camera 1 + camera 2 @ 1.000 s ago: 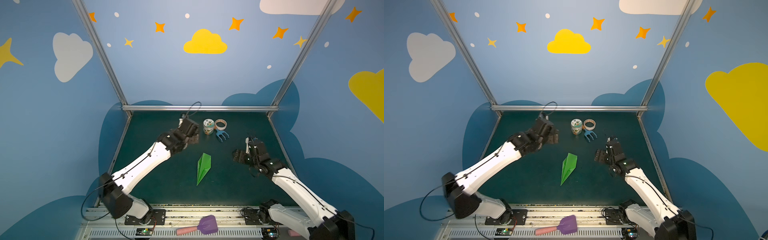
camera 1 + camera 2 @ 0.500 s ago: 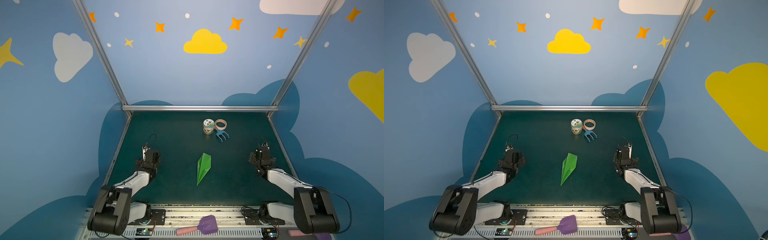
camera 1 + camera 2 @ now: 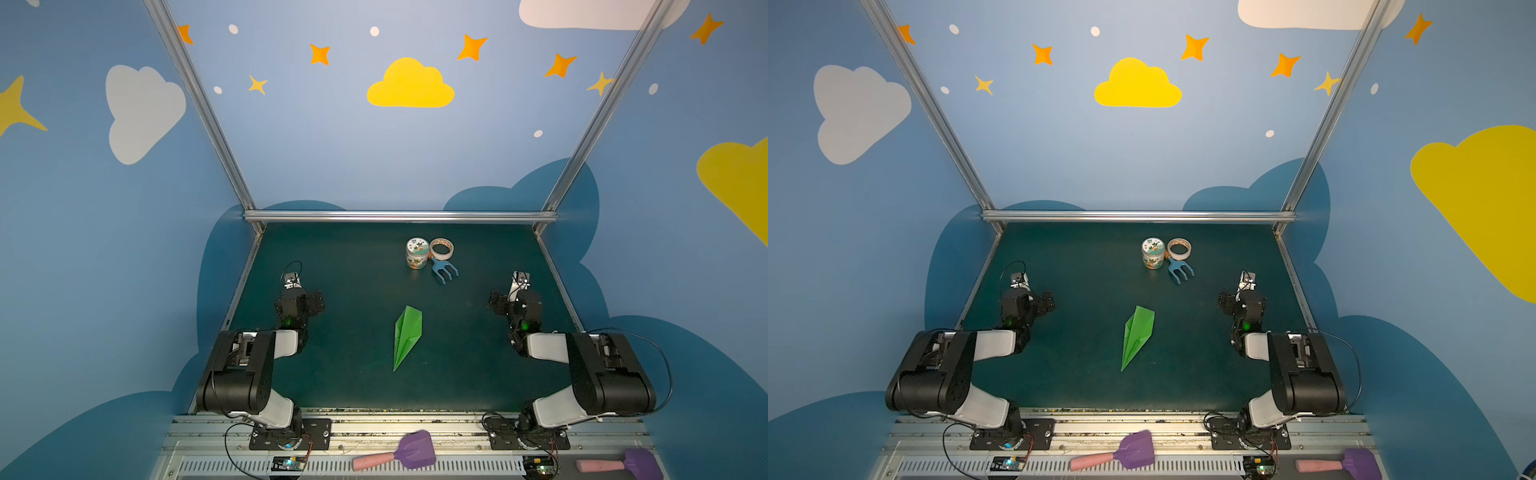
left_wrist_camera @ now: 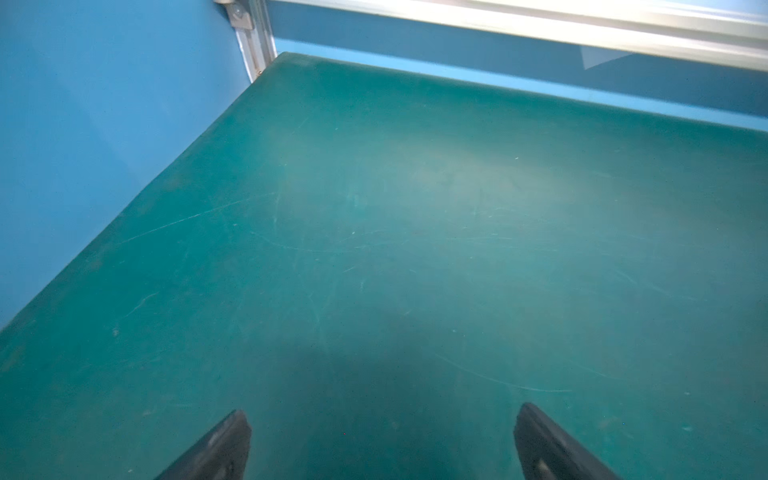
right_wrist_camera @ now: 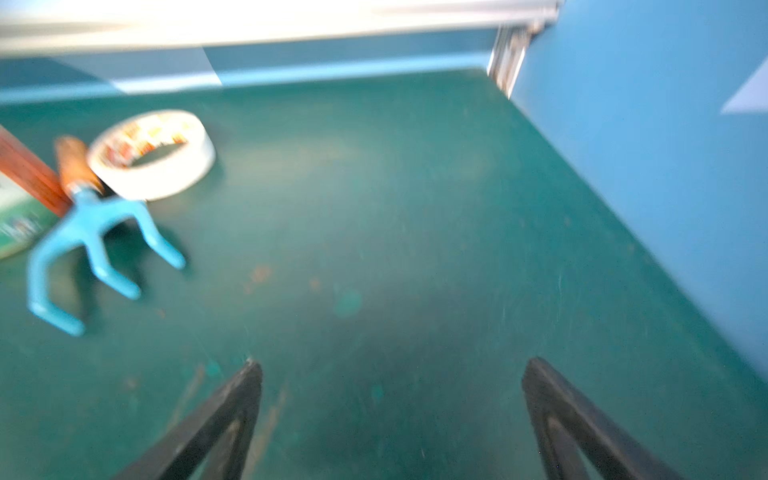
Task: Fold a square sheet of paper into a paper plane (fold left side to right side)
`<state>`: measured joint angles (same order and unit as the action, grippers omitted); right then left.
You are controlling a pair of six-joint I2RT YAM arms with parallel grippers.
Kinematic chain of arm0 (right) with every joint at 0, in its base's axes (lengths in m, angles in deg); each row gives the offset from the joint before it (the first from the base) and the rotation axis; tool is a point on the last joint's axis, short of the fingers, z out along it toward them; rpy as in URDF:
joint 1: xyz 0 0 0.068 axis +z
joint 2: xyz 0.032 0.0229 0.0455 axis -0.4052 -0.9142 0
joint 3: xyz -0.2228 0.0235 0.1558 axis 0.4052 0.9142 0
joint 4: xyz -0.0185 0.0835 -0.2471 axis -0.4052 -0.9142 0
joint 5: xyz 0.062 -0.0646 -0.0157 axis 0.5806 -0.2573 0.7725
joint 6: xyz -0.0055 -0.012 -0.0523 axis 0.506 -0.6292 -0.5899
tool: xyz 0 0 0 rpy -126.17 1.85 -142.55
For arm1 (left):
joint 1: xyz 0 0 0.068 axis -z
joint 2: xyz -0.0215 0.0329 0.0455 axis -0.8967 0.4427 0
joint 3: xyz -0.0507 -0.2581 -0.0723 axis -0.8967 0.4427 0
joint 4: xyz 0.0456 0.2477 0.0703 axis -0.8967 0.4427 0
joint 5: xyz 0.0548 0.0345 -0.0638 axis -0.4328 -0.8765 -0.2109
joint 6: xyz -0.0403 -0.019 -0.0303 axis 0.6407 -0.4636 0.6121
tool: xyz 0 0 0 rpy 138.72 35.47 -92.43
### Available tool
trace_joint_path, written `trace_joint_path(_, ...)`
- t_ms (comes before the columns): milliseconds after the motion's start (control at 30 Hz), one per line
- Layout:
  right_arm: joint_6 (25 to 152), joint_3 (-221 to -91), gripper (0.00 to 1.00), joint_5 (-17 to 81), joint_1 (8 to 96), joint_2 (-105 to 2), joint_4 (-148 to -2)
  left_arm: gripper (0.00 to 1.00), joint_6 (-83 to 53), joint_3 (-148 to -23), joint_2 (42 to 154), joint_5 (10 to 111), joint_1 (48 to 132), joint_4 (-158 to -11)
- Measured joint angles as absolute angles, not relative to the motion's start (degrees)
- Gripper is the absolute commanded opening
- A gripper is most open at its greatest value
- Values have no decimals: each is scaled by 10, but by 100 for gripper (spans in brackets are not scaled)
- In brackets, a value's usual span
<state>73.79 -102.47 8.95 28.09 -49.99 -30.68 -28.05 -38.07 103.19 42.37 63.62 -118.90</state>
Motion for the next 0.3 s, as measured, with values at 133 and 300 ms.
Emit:
trace_joint_path(133,737,-1026,97,96,280,-501,-313,99,-281,-381,1032,430,636,-1191)
trace_joint_path(300,735,-1026,97,100,280,-501,-314,100,-281,-380,1032,432,636,-1193)
